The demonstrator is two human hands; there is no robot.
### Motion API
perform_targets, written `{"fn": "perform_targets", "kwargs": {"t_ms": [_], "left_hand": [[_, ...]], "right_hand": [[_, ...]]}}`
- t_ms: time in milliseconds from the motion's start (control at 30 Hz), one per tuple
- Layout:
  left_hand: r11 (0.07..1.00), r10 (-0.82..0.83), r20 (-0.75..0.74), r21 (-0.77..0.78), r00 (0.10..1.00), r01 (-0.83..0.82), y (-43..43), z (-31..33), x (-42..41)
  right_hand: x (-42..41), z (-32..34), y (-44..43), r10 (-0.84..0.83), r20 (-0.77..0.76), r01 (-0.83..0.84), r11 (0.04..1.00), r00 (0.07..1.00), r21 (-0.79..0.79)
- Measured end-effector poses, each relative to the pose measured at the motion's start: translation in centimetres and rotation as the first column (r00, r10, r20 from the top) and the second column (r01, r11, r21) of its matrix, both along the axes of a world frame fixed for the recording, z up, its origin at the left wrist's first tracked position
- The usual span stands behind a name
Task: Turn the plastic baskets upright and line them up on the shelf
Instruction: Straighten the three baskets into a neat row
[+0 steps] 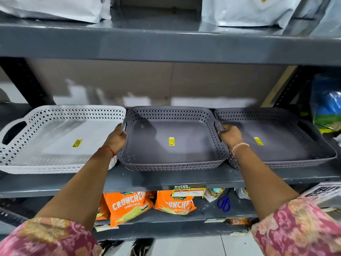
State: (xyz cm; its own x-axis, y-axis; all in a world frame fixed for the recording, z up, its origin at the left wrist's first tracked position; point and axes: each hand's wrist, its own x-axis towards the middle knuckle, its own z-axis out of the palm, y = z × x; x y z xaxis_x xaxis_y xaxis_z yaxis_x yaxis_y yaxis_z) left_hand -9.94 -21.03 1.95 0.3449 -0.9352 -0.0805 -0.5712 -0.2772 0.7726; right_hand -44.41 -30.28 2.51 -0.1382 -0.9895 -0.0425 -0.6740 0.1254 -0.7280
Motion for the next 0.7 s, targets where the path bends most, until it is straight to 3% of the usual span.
{"fn": "perform_targets", "kwargs": {"t_ms": [700], "left_hand": [[1.000, -0.023, 0.008, -0.003, 1.000, 0.023, 0.94, -0.07, -0.40]], "right_hand": [[-0.64, -0.25, 0.62, 0.021, -0.030, -0.021, 1.000, 0.999, 0.022]]}}
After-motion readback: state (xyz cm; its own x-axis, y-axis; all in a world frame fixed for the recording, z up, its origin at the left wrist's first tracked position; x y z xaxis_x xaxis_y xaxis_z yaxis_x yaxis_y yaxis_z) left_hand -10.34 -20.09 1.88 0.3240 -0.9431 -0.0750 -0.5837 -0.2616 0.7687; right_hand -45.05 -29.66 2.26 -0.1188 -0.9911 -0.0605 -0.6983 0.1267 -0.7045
